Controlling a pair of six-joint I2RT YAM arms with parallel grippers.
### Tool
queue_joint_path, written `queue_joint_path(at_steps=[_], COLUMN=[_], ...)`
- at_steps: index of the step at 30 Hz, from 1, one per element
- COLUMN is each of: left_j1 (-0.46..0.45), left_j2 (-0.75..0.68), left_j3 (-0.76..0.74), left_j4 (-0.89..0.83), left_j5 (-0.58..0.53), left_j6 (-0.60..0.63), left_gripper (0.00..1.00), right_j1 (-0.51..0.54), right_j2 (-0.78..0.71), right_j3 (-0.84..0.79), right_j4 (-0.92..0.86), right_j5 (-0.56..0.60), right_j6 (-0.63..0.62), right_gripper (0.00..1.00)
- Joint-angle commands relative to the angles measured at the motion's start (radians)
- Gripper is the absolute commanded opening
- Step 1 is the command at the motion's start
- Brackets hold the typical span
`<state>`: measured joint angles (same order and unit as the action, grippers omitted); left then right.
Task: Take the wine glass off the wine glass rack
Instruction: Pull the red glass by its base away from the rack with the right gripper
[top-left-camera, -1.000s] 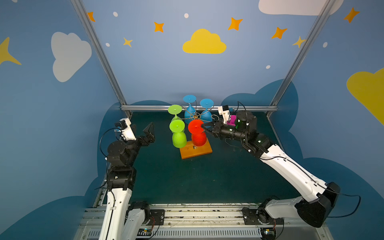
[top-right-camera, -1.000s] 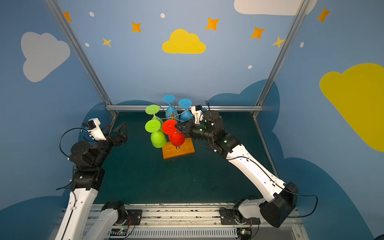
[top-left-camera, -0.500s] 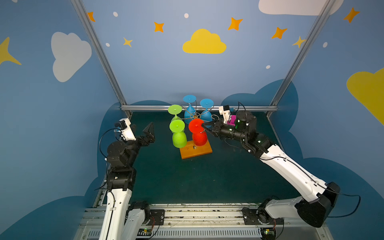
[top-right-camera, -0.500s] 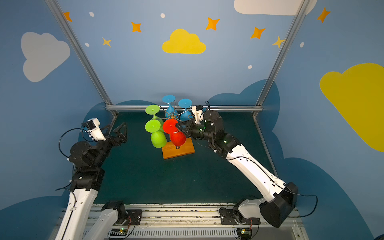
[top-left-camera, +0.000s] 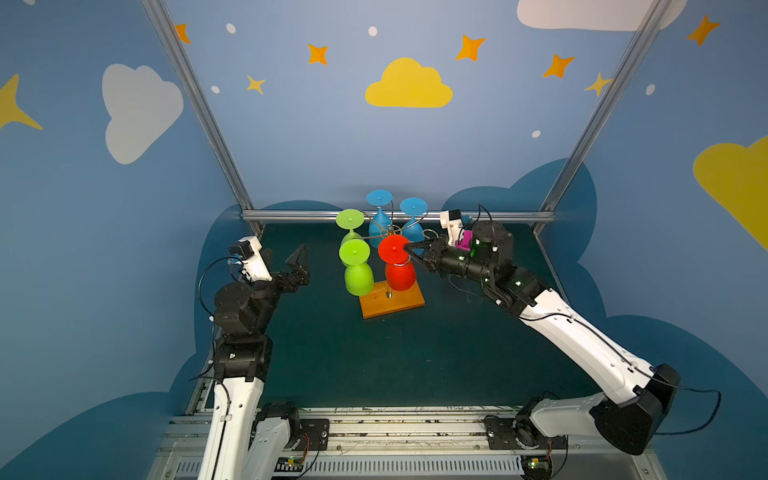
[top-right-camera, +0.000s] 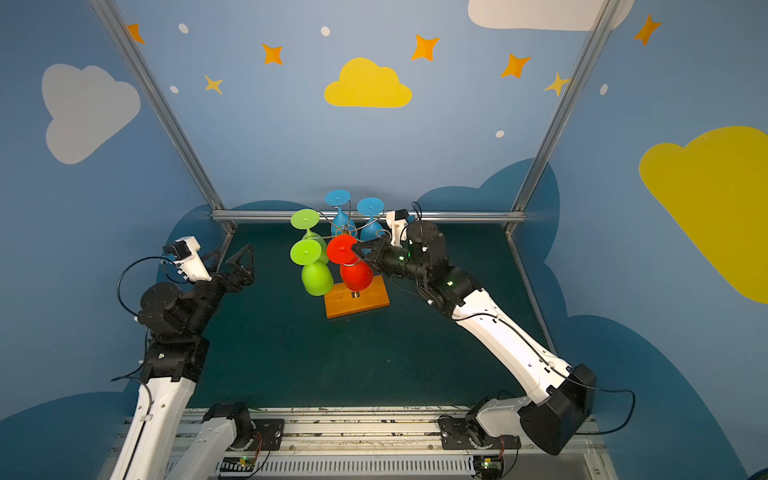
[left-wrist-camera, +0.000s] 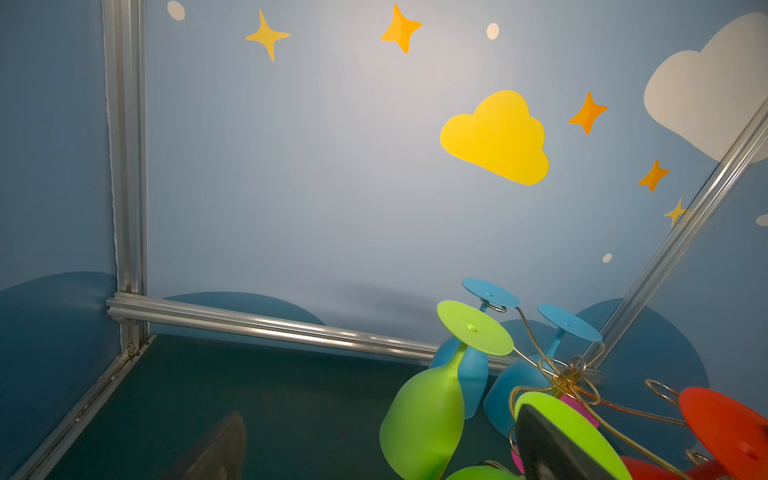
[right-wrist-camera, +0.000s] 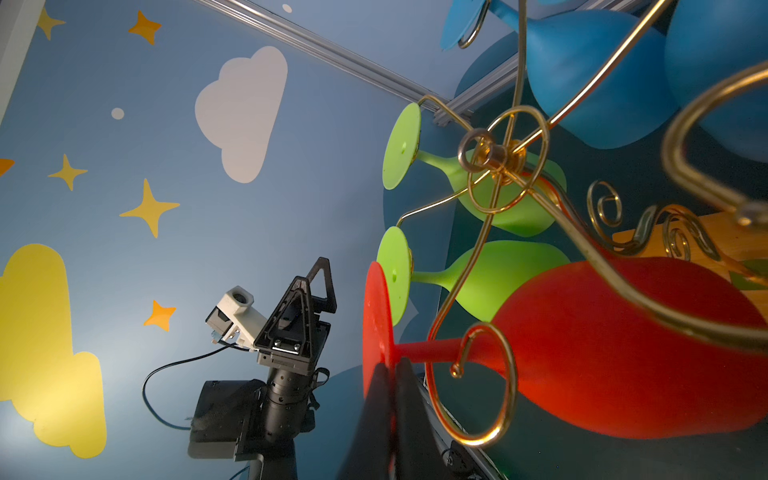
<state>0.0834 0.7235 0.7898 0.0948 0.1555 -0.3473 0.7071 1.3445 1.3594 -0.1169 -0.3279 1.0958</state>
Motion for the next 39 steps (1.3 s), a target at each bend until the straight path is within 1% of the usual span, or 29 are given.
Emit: queue_joint_path(at_steps=[1,28,39], left_j1=[0.003,0.003,0.003], left_j2=[-0.013,-0.016,-0.016], left_j3=[-0.007,-0.005,-0.006], left_j4=[0.02,0.019,0.019], left_j5=[-0.013,-0.016,-0.016], left_j6=[0.005,0.008,0.008], left_gripper=[0.99,0.99,0.99], right_j1=[-0.001,0.002,0.003], right_j2=[-0.017,-0.035,-0.067], right_j3=[-0.005,-0.02,-0.047], right_j4=[0.054,0.042,0.029], right_j5=[0.045,0.137,0.144], right_j6=[-0.007,-0.02,-0.022], right_gripper=[0.0,0.0,0.0])
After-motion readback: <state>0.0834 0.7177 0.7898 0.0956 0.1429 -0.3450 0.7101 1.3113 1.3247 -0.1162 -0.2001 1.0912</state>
